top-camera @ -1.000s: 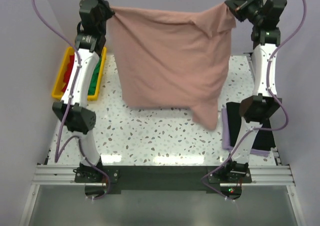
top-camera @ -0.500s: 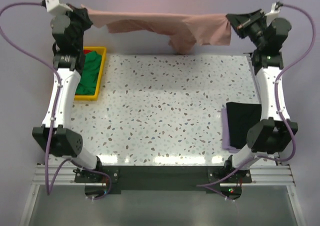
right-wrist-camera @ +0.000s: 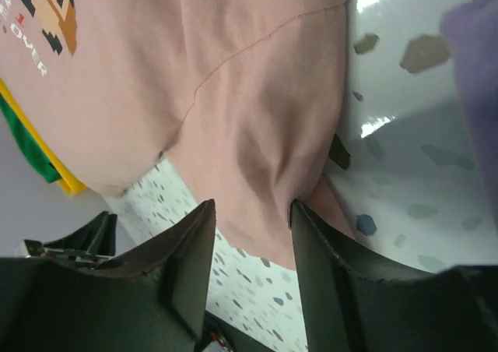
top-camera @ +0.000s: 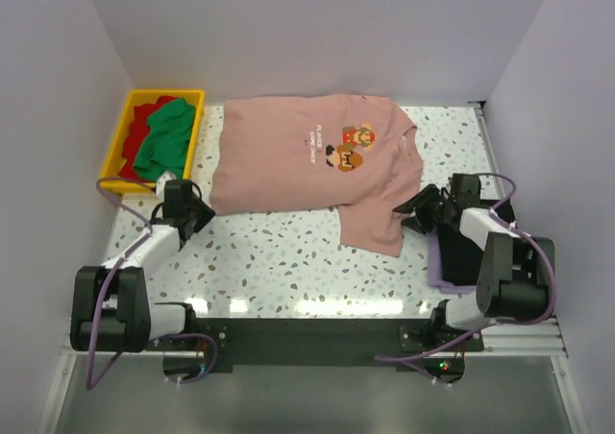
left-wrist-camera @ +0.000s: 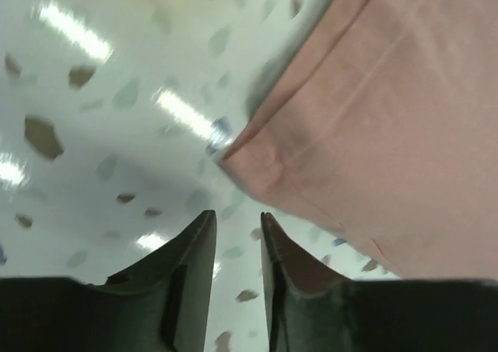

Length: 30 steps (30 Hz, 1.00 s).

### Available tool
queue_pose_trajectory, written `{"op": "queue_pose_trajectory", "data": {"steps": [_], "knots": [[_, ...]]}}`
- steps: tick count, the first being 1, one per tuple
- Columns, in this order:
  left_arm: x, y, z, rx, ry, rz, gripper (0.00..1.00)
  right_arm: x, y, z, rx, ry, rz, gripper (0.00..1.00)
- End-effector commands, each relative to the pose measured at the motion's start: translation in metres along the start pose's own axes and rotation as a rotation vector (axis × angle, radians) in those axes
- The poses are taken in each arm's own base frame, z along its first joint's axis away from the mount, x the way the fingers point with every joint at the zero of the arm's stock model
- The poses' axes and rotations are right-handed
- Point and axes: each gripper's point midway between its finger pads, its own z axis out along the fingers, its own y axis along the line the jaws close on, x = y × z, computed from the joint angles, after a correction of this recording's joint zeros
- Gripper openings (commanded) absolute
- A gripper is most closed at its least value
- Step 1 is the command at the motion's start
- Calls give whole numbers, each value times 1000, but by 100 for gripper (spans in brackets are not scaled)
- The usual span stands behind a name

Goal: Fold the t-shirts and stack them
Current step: Flatten the tshirt out

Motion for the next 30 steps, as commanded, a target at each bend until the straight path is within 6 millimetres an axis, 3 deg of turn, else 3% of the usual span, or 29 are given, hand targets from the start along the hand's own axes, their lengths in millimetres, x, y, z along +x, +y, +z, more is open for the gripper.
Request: {"op": "queue_pose_trajectory", "data": {"steps": [1,5,12,17,23,30], "knots": [[9,1,-2,20,14,-121,39,3,-12,-6,32,-11,-133,52],[12,17,-12,-51,15,-119,52,8,-29,-28,135,-72,-208,66],[17,16,-19,-50,48,-129,55,29,-41,-60,181,-149,-250,67],[26,14,-18,-32,93,-106,49,36,-42,-61,198,-154,-267,66],[37,18,-17,-67,140,-78,47,40,-46,-54,231,-139,-288,66],[59,23,-23,-100,180,-35,52,42,-53,-49,282,-120,-303,65]]}}
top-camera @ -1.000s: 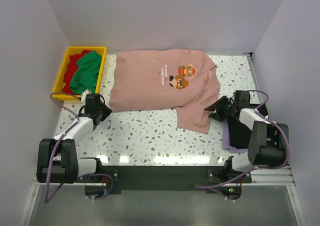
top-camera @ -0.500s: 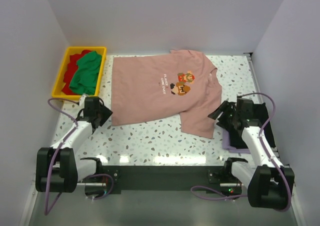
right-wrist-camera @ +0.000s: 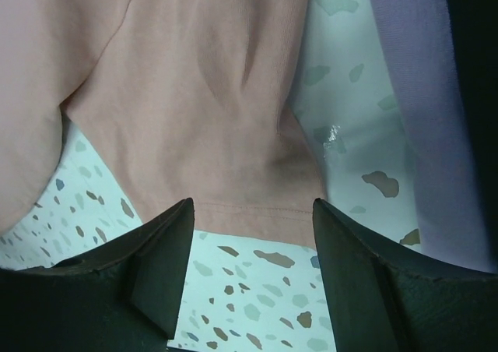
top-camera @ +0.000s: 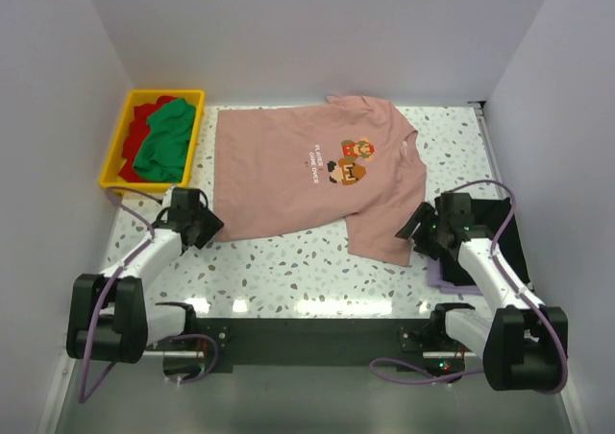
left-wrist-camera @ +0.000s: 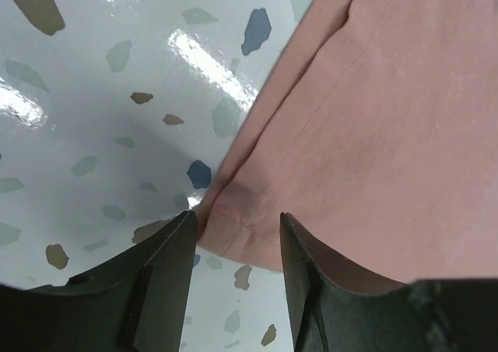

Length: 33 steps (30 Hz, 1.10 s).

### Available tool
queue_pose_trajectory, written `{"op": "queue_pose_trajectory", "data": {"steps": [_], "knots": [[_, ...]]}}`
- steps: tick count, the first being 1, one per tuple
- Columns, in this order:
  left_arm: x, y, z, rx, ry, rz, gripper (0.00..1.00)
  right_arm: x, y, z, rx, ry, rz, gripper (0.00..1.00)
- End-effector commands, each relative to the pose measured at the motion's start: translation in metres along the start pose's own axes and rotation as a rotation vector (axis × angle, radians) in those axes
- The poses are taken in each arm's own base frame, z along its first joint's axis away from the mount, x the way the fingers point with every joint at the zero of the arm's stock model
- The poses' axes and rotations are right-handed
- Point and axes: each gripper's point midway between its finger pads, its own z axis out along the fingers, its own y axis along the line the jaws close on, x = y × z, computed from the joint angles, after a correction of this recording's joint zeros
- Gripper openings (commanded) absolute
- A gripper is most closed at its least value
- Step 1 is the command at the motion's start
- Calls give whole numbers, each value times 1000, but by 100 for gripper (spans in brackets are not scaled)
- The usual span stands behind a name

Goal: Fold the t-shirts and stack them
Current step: Flatten the tshirt out

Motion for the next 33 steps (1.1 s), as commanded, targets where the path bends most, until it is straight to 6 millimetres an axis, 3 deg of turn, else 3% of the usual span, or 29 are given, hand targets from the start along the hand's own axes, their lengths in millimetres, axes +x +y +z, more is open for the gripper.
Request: {"op": "queue_pose_trajectory", "data": {"steps": [1,6,10,16,20,33], "knots": [[7,-6,-3,13,9,22,52,-4,-4,2,41,-14,-16,66],[19,-2,3,-16,36,41,51,-10,-8,2,79,-18,-17,66],[17,1,7,-49,32,61,42,-10,-9,4,90,-13,-12,66],[14,5,18,-104,54,93,12,-11,-10,7,101,-8,-13,66],[-2,14,17,-131,30,71,0,-8,-10,8,102,11,-23,66],[-41,30,12,-169,-27,26,0,35,-13,20,125,84,-72,65]]}}
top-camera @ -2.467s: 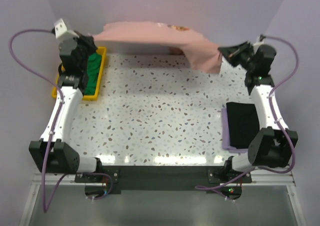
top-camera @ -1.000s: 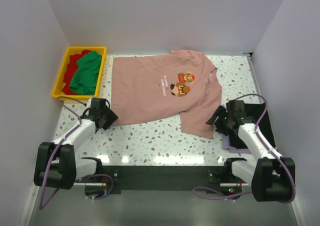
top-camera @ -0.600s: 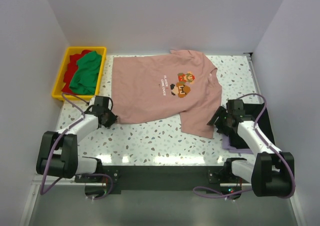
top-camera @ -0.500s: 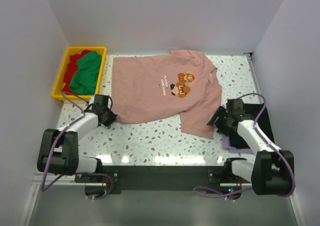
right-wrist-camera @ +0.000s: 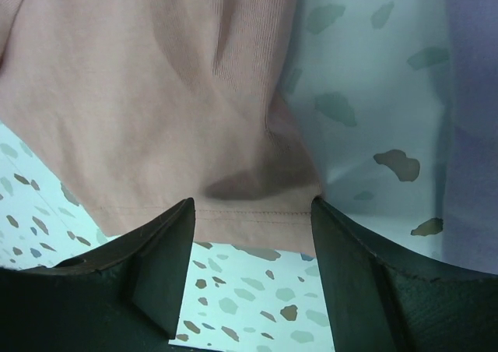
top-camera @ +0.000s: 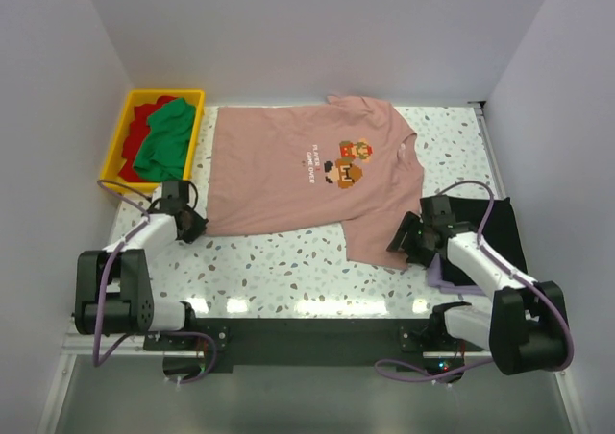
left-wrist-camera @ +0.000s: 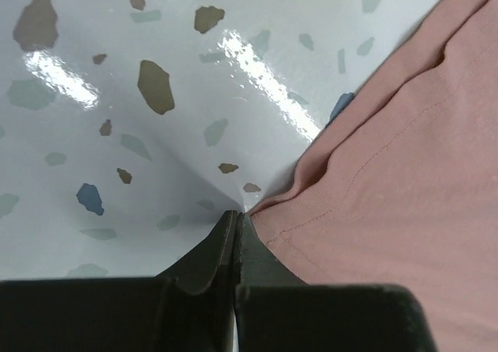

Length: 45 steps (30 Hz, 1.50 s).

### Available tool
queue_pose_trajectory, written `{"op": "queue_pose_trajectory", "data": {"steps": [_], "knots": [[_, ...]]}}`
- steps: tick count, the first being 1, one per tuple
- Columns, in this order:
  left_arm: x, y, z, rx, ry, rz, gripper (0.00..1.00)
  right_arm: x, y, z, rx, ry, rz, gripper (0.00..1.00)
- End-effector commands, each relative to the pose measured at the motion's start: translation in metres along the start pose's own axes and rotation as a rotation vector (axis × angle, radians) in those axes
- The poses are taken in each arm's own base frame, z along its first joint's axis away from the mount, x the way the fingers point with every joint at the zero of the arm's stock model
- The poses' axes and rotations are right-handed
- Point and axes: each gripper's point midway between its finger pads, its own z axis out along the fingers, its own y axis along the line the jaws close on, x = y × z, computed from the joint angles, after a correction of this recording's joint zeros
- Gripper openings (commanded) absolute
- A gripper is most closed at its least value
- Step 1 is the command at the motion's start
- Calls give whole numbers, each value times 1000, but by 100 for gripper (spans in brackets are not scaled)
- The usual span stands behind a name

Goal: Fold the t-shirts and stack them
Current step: Flatten the tshirt out

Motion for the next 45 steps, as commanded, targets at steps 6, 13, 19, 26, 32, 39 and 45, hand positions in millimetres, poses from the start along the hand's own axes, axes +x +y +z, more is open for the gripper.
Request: {"op": "queue_pose_trajectory", "data": {"steps": [6,13,19,26,32,39,45], "knots": [[-34,8,-6,-16,-52,-8,0,12,-7,-3,38,-6,-2,64],[-37,5,-6,0,-51,-12,0,20,-12,-15,70,-7,-6,61],[-45,5,-7,14,-51,-13,0,31,-20,-17,112,-8,-5,58],[-40,3,-5,46,-24,-15,0,47,-17,1,125,14,-1,50],[-36,5,-4,46,-12,-16,0,55,-12,-8,121,40,-17,1],[-39,5,-11,53,-33,-16,0,51,-12,-63,73,-9,-54,0],[-38,12,-14,35,-46,-3,0,62,-17,-92,26,-7,-56,0]]}}
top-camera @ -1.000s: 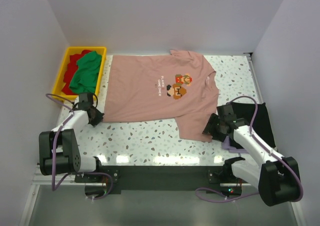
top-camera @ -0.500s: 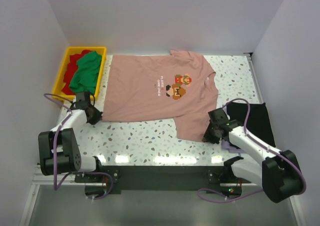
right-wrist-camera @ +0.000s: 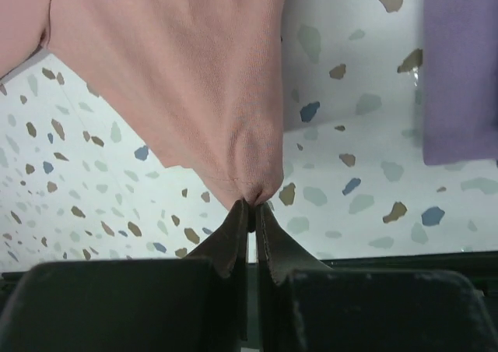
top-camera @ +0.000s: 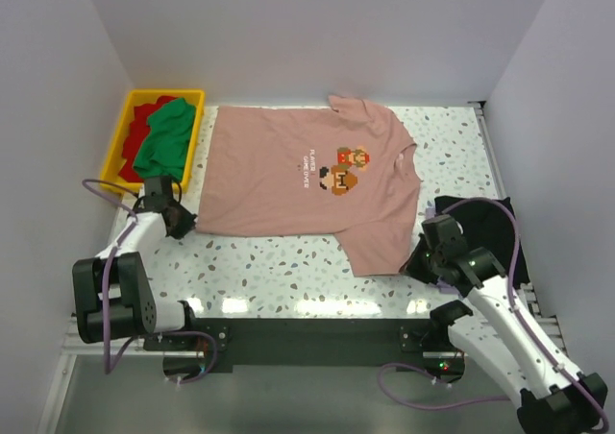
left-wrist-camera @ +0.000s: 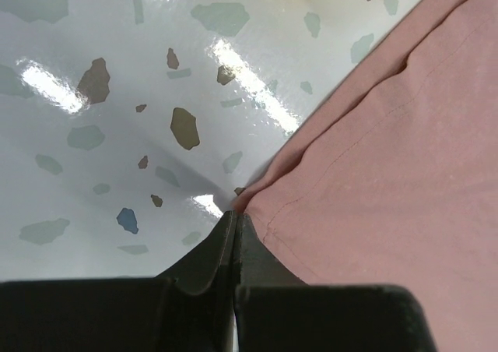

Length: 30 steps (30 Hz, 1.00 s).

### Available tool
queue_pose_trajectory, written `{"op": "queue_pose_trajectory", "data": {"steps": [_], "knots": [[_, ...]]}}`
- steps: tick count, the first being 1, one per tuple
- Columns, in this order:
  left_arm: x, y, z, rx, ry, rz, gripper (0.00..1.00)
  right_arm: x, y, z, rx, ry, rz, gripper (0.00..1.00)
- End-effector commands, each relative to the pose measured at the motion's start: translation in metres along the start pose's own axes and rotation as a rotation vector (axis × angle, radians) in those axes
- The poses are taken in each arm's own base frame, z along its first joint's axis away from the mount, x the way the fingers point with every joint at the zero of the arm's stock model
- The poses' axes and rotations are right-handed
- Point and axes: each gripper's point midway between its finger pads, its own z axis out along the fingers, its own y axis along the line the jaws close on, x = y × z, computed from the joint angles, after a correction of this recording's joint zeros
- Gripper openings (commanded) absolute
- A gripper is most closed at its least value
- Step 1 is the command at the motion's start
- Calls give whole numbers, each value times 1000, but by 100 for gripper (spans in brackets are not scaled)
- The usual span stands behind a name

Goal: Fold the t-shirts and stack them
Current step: Flatten the tshirt out

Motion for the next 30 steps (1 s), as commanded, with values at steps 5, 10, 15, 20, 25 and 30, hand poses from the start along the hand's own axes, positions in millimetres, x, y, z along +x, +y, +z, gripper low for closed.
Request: {"op": "queue_pose_trajectory", "data": {"steps": [5,10,15,20,25,30], "knots": [[-6,7,-12,0,-49,22,0,13,-12,-45,0,23,-3,0],[-6,11,-22,-5,-65,29,0,8,-12,-72,-29,-25,4,0],[-9,11,-34,4,-87,30,0,13,-17,-82,-27,-13,-9,0],[-12,-3,-38,69,-85,26,0,3,-2,-87,-87,-47,-2,0],[-14,-34,-31,172,-28,57,0,-13,21,-58,-91,-30,-25,0],[-11,-26,-28,119,-6,96,20,-19,36,-33,-109,-12,-27,0]]}}
